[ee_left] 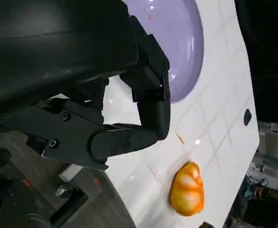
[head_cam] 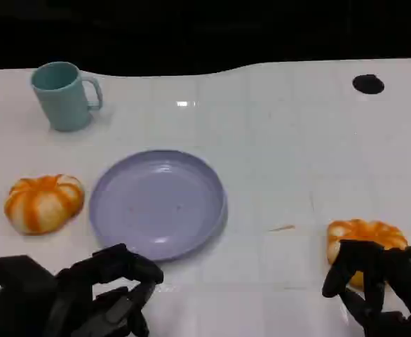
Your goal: Grasp the bread from the table and place it into the plate.
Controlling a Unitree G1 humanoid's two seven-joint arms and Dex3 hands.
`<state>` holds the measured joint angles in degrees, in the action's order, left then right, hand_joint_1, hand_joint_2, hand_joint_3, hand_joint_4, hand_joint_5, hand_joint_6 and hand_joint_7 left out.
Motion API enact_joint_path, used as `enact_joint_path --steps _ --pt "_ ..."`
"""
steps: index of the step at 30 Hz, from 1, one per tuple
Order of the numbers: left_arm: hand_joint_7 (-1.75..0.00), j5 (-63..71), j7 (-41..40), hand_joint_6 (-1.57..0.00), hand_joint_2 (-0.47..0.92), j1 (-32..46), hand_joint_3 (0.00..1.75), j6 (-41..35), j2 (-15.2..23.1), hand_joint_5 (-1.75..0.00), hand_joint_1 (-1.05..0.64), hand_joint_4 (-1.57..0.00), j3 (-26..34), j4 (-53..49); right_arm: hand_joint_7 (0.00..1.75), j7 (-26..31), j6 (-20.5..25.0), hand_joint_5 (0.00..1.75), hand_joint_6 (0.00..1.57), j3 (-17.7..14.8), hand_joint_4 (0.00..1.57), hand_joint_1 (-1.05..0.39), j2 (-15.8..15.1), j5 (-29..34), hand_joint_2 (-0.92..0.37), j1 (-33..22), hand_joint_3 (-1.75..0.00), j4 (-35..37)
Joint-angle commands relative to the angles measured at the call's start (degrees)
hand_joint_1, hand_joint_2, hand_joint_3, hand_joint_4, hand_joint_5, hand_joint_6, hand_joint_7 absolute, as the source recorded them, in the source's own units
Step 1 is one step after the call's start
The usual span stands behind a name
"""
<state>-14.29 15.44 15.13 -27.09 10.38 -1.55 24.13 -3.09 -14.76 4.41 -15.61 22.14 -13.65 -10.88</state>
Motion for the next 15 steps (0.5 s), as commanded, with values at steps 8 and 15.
enact_joint_path --steps 8,15 --pt "-1.34 -0.25 0.01 -0.62 0.90 0.12 0.53 -0.20 0.61 -1.75 -0.34 -0.67 0.77 0.41 1.35 -0.06 -0.37 1.75 0.85 -0.22 0.96 -0.13 -0.81 -0.05 -0.39 -0.07 -1.19 -0.06" --pt "-1.34 -0.34 -0.02 -0.62 0.89 0.20 0.53 -0.22 0.58 -1.75 -0.35 -0.68 0.89 0.51 1.36 0.02 -0.68 1.75 0.85 -0.24 0.96 -0.13 -0.82 -0.06 -0.39 -0.06 -1.20 0.02"
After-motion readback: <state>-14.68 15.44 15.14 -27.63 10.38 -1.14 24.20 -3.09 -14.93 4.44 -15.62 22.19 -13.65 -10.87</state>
